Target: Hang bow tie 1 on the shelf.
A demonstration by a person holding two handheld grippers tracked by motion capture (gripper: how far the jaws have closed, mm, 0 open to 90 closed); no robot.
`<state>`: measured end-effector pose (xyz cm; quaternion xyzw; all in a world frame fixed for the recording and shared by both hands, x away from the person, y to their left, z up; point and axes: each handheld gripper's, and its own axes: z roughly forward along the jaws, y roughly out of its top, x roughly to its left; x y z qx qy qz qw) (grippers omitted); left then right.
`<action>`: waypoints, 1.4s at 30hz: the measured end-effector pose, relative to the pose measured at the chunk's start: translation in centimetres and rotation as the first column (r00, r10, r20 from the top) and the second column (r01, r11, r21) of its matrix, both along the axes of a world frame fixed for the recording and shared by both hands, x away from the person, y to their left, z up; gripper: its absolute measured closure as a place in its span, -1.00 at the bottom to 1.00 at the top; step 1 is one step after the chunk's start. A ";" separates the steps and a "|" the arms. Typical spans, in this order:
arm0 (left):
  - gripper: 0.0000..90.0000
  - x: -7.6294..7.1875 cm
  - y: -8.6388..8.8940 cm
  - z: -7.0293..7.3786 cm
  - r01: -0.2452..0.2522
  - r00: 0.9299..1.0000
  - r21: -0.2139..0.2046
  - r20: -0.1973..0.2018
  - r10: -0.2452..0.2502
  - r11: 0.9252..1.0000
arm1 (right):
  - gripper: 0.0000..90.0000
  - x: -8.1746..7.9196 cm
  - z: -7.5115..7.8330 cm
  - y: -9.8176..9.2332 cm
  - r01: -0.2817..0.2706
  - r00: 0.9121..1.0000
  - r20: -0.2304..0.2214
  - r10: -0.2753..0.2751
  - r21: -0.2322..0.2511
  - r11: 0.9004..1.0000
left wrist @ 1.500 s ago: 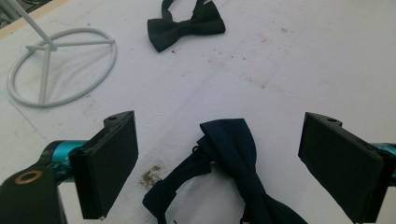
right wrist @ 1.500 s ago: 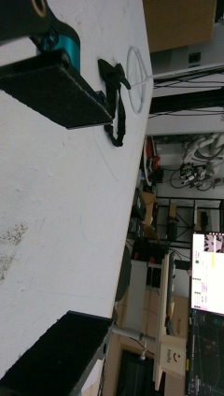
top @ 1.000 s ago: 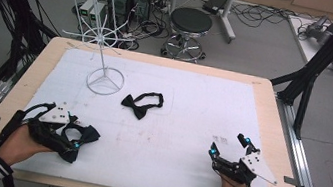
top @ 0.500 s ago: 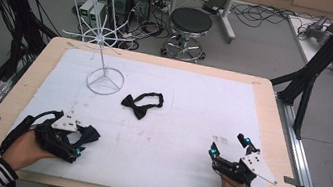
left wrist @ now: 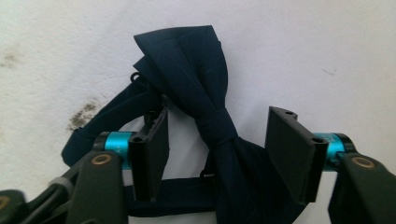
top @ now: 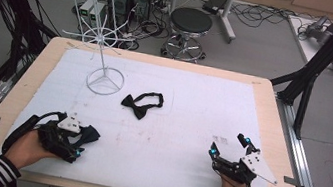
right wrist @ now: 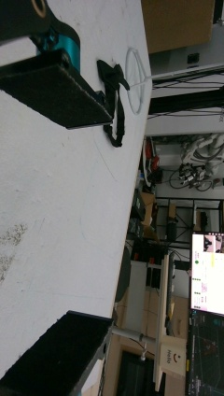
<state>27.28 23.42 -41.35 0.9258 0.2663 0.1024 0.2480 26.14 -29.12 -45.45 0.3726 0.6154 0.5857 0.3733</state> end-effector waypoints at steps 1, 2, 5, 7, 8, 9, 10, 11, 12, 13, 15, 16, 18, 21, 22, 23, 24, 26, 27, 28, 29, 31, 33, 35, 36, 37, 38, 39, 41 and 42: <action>-0.02 0.0 0.0 -0.1 -0.001 1.000 -0.006 -0.005 0.001 1.000 | -0.92 0.0 0.0 0.0 0.000 1.000 0.003 0.000 -0.004 1.000; 0.03 0.1 0.0 -0.1 0.010 1.000 -0.002 -0.011 -0.010 1.000 | -0.92 0.0 0.0 0.0 -0.001 1.000 0.004 0.001 -0.004 1.000; 0.12 0.1 -0.1 -0.2 0.001 1.000 -0.004 -0.019 -0.001 1.000 | -0.92 0.0 0.0 0.0 0.000 1.000 0.000 0.000 0.001 1.000; 0.17 0.2 0.0 -0.2 -0.007 1.000 -0.019 -0.029 0.007 1.000 | -0.92 0.0 0.0 0.0 0.001 1.000 0.000 -0.001 -0.001 1.000; 0.20 0.3 0.1 -0.3 -0.015 0.999 -0.017 -0.039 0.014 1.000 | -0.92 0.0 0.0 0.0 0.000 1.000 0.003 0.000 -0.004 1.000; 0.24 0.3 0.1 -0.3 -0.015 0.999 -0.017 -0.039 0.014 1.000 | -0.92 0.0 0.0 0.0 0.000 1.000 0.001 0.000 -0.003 1.000; 0.27 0.3 0.2 -0.4 -0.019 0.999 -0.026 -0.043 0.018 0.999 | -0.92 0.0 0.0 0.0 0.000 1.000 0.003 0.000 -0.005 1.000; 0.32 0.3 0.3 -0.4 -0.027 0.998 -0.029 -0.049 0.025 0.999 | -0.92 0.0 0.0 0.0 0.000 1.000 0.003 0.000 -0.004 1.000; 0.36 0.3 0.3 -0.4 -0.027 0.998 -0.029 -0.049 0.025 0.999 | -0.92 0.0 0.0 0.0 0.001 1.000 0.001 -0.001 -0.001 1.000; 0.39 0.3 0.3 -0.5 -0.030 0.998 -0.030 -0.052 0.028 0.999 | -0.92 0.0 0.0 0.0 0.001 1.000 0.003 -0.001 -0.004 1.000; 0.45 0.3 0.3 -0.5 -0.041 0.998 -0.035 -0.057 0.039 0.999 | -0.92 0.0 0.0 0.0 0.001 1.000 0.000 -0.001 0.000 1.000; 0.50 0.3 0.3 -0.5 -0.047 0.997 -0.037 -0.059 0.045 0.998 | -0.92 0.0 0.0 0.0 0.002 1.000 -0.001 -0.002 0.000 1.000; 0.58 0.4 0.3 -0.5 -0.047 0.997 -0.037 -0.059 0.045 0.998 | -0.92 0.0 0.0 0.0 0.002 1.000 -0.001 -0.002 0.000 1.000; 0.63 0.4 0.4 -0.6 -0.049 0.997 -0.065 -0.065 0.045 0.997 | -0.92 0.0 0.0 0.0 0.001 1.000 -0.001 -0.001 0.001 1.000; 0.64 0.4 0.5 -0.6 -0.048 0.997 -0.069 -0.062 0.043 0.996 | -0.92 0.0 0.0 0.0 0.000 1.000 0.000 0.000 0.002 1.000; 0.64 0.4 0.5 -0.6 -0.048 0.997 -0.069 -0.062 0.043 0.996 | -0.92 0.0 0.0 0.0 0.001 1.000 -0.002 -0.001 0.003 1.000; 0.64 0.3 0.4 -0.5 -0.049 0.998 -0.077 -0.054 0.045 0.996 | -0.92 0.0 0.0 0.0 0.000 1.000 -0.001 0.000 0.003 1.000; 0.65 0.3 0.4 -0.5 -0.052 0.998 -0.083 -0.046 0.049 0.995 | -0.92 0.0 0.0 0.0 0.000 1.000 -0.004 0.000 0.005 1.000; 0.65 0.3 0.5 -0.3 -0.050 0.998 -0.086 -0.036 0.047 0.995 | -0.92 0.0 0.0 0.0 0.000 1.000 -0.005 0.000 0.007 1.000; 0.65 0.3 0.5 -0.3 -0.050 0.998 -0.086 -0.036 0.047 0.995 | -0.92 0.0 0.0 0.0 0.000 1.000 -0.004 0.000 0.006 1.000; 0.65 0.3 0.5 -0.2 -0.046 0.999 -0.097 -0.024 0.044 0.994 | -0.92 0.0 0.0 0.0 0.001 1.000 -0.002 -0.001 0.004 1.000; 0.65 0.3 0.6 -0.1 -0.038 0.999 -0.116 -0.007 0.037 0.993 | -0.92 0.0 0.0 0.0 0.002 1.000 -0.001 -0.002 0.000 1.000; 0.65 0.3 0.7 0.0 -0.040 0.999 -0.132 0.001 0.041 0.990 | -0.92 0.0 0.0 0.0 0.002 1.000 -0.002 -0.002 0.003 1.000; 0.65 0.3 1.0 0.4 -0.041 0.999 -0.160 0.021 0.045 0.986 | -0.92 0.0 0.0 0.0 0.002 1.000 -0.002 -0.002 0.003 1.000; 0.65 0.3 1.2 0.5 -0.042 0.998 -0.170 0.028 0.047 0.985 | -0.92 0.0 0.0 0.0 0.002 1.000 -0.001 -0.002 0.002 1.000; 0.65 0.3 1.2 0.5 -0.042 0.998 -0.170 0.028 0.047 0.985 | -0.92 0.0 0.0 0.0 0.003 1.000 -0.001 -0.003 0.000 1.000; 0.65 0.2 1.3 0.6 -0.044 0.998 -0.181 0.034 0.051 0.982 | -0.92 0.0 0.0 0.0 0.006 1.000 -0.003 -0.006 -0.002 1.000; 0.65 0.2 1.4 0.8 -0.046 0.998 -0.189 0.041 0.055 0.981 | -0.92 0.0 0.0 0.0 0.002 1.000 0.003 -0.002 -0.005 1.000; 0.65 0.2 1.7 1.0 -0.058 0.996 -0.204 0.051 0.069 0.977 | -0.92 0.0 0.0 0.0 0.004 1.000 -0.002 -0.004 0.000 1.000; 0.65 0.2 1.9 1.2 -0.068 0.995 -0.227 0.058 0.083 0.971 | -0.92 0.0 0.0 0.0 0.003 1.000 -0.001 -0.003 0.000 1.000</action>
